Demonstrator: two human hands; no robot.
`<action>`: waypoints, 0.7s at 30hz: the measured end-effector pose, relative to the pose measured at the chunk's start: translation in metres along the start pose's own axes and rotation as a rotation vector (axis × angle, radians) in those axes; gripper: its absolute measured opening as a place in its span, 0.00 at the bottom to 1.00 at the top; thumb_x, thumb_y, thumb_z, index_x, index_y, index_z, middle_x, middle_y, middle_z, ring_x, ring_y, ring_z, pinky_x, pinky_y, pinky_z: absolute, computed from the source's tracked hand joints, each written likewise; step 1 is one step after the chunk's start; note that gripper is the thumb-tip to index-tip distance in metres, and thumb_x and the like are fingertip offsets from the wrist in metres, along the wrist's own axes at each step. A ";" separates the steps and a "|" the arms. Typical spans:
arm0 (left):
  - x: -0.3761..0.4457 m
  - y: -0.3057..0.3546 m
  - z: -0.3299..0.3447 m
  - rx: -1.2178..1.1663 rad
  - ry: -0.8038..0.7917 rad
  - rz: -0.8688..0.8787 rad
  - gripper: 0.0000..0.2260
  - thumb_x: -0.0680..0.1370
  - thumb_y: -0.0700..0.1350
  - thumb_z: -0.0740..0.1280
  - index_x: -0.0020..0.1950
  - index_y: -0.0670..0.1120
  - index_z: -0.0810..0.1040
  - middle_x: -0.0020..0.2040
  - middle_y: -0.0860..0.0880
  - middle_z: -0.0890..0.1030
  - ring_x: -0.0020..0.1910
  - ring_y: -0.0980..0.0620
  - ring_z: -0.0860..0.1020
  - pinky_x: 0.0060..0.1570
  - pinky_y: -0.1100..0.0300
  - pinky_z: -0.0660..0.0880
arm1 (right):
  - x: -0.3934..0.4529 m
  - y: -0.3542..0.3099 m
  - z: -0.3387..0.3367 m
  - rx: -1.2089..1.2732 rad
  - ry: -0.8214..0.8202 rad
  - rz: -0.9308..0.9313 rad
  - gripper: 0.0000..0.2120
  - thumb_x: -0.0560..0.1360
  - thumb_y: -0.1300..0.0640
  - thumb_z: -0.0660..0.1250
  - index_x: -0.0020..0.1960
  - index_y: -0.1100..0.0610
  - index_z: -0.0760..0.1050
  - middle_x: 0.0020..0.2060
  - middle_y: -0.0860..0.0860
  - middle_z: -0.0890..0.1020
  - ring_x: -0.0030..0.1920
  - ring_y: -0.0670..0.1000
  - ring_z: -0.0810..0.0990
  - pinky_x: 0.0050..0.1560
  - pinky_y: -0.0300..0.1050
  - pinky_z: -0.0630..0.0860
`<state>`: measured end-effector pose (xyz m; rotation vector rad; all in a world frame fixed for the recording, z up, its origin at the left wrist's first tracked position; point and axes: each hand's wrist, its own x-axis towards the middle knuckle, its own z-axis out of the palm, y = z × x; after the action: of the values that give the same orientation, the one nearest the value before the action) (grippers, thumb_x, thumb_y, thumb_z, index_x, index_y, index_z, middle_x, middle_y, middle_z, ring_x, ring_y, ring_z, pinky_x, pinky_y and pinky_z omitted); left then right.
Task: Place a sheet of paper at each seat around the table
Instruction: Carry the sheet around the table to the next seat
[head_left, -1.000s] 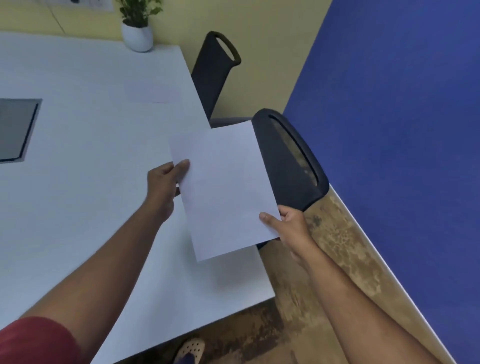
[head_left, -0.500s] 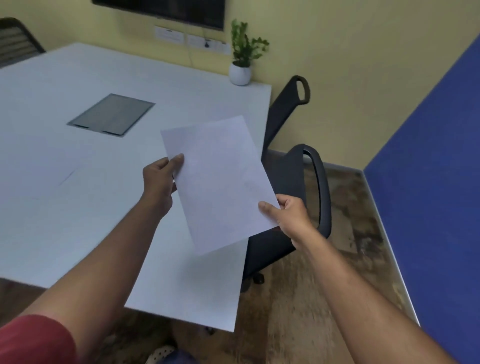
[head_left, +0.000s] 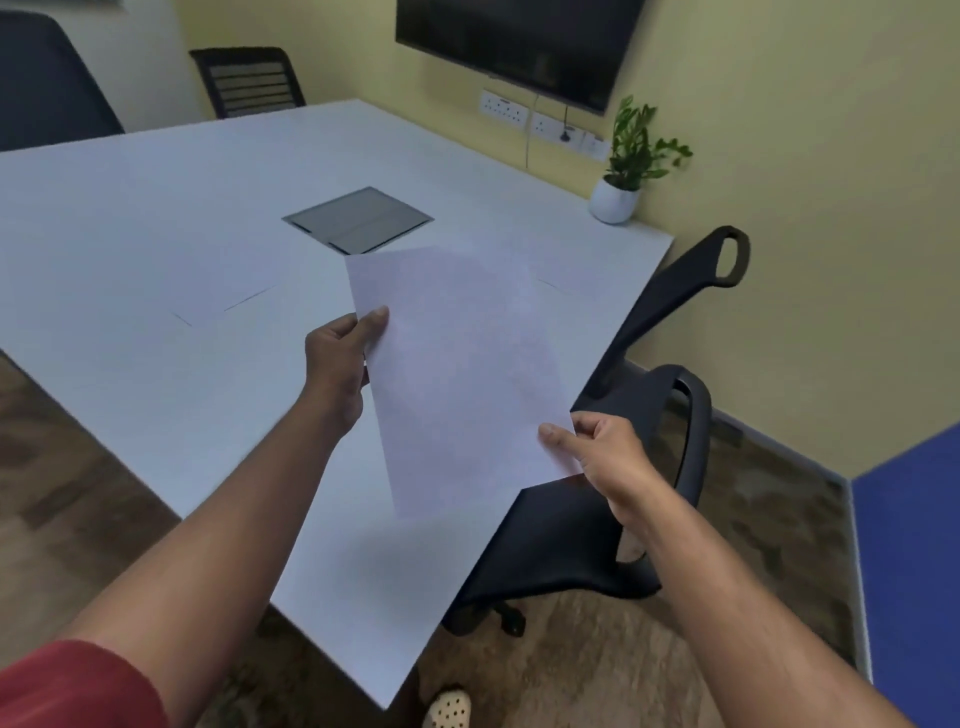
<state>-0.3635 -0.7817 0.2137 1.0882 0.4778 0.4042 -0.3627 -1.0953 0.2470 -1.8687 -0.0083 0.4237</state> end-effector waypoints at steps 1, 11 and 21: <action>0.004 -0.006 0.006 -0.020 0.015 -0.002 0.06 0.80 0.46 0.77 0.52 0.43 0.88 0.48 0.48 0.89 0.44 0.48 0.85 0.42 0.56 0.83 | 0.010 -0.002 -0.008 -0.010 -0.014 0.002 0.06 0.80 0.55 0.76 0.54 0.56 0.87 0.46 0.47 0.91 0.45 0.46 0.90 0.47 0.41 0.83; 0.043 -0.045 0.056 -0.073 0.172 -0.012 0.07 0.80 0.47 0.77 0.54 0.44 0.88 0.52 0.47 0.89 0.49 0.47 0.86 0.51 0.50 0.84 | 0.123 -0.019 -0.067 -0.161 -0.192 0.052 0.08 0.78 0.52 0.77 0.53 0.55 0.87 0.47 0.45 0.91 0.47 0.44 0.89 0.47 0.38 0.82; 0.036 -0.044 0.042 -0.006 0.390 0.047 0.09 0.81 0.48 0.76 0.56 0.44 0.88 0.54 0.47 0.90 0.48 0.49 0.87 0.51 0.51 0.86 | 0.206 -0.015 -0.052 -0.172 -0.517 0.142 0.13 0.77 0.55 0.78 0.58 0.61 0.86 0.53 0.55 0.90 0.53 0.55 0.90 0.53 0.53 0.87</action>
<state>-0.3071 -0.8113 0.1835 1.0177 0.7951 0.6637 -0.1520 -1.0942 0.2166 -1.8845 -0.2681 1.0215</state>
